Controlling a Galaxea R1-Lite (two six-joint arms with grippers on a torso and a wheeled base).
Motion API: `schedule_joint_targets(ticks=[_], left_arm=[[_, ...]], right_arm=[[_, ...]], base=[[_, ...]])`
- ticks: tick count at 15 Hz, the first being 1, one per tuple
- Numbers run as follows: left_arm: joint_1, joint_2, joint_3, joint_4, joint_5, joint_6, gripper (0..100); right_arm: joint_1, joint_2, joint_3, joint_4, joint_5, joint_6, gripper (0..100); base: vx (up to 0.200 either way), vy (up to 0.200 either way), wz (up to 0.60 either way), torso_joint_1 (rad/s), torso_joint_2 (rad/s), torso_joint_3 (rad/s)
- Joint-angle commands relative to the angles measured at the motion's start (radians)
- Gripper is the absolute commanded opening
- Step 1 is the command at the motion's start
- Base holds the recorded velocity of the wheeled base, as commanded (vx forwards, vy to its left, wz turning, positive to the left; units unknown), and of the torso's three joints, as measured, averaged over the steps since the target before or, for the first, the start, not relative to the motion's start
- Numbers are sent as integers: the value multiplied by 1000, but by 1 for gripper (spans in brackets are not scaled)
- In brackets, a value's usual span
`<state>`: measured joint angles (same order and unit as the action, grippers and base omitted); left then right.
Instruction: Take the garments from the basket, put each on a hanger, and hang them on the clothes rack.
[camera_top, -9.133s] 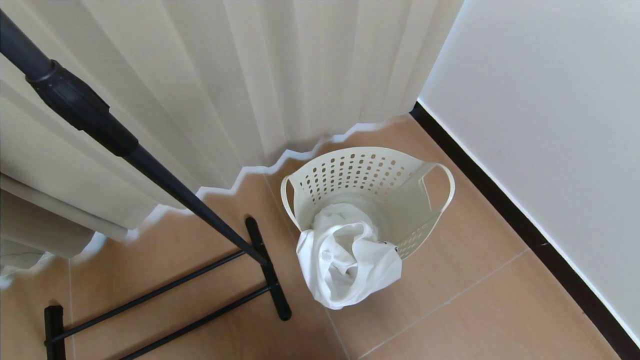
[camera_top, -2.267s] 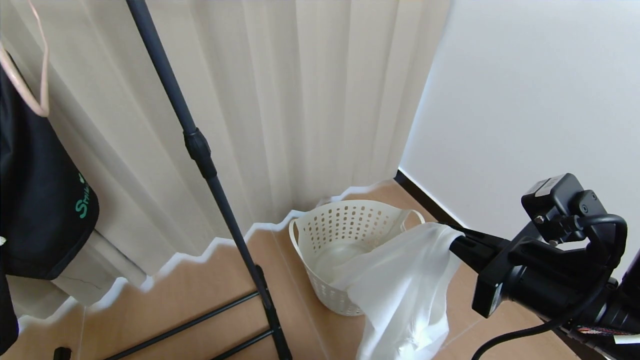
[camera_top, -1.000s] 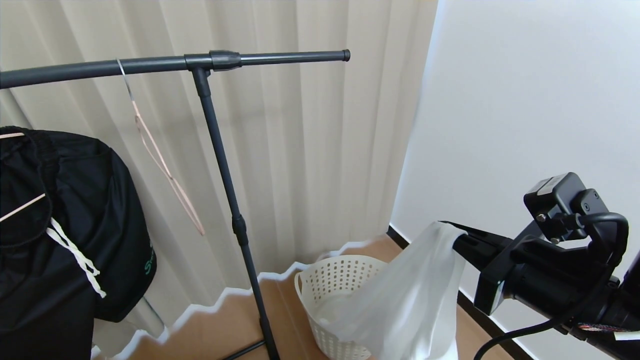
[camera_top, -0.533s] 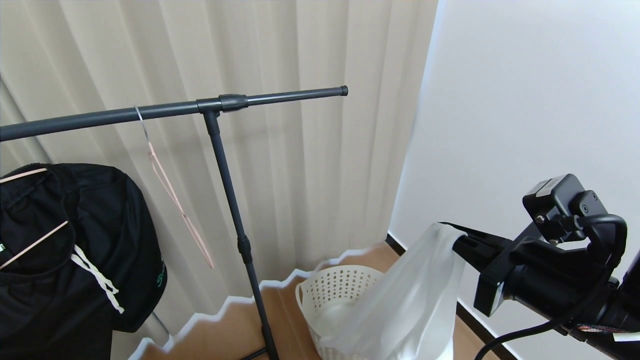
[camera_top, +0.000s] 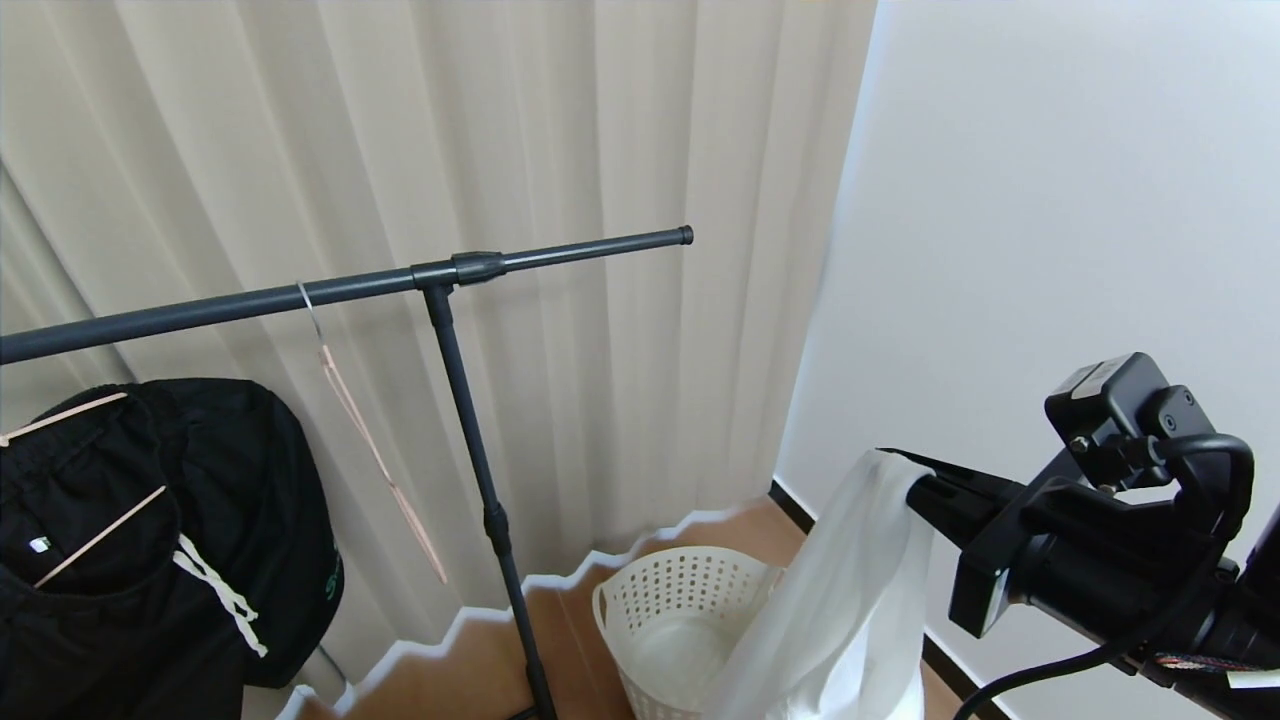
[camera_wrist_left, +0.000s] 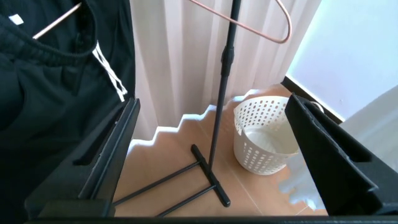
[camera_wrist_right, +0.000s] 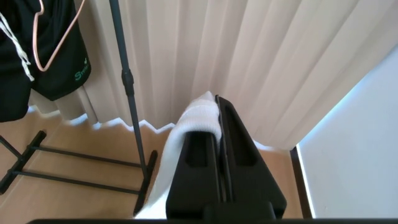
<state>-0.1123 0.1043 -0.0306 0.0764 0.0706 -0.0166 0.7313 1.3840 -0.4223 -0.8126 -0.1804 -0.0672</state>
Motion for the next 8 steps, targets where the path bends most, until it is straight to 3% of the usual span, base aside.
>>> schedule_joint_targets(ticks=[1,4,8], left_arm=[[0,2,0,0,0,0,100],[0,2,0,0,1,0,100],[0,2,0,0,1,0,100]], right_arm=[[0,1,0,0,-1,0,0],[0,1,4,0,-2,-11,0],[0,1,4,0,-2,-11,0]], base=[[0,0,0,159,-383,-300],[0,0,0,167,-367,-336],[0,0,0,161,-347,-218]])
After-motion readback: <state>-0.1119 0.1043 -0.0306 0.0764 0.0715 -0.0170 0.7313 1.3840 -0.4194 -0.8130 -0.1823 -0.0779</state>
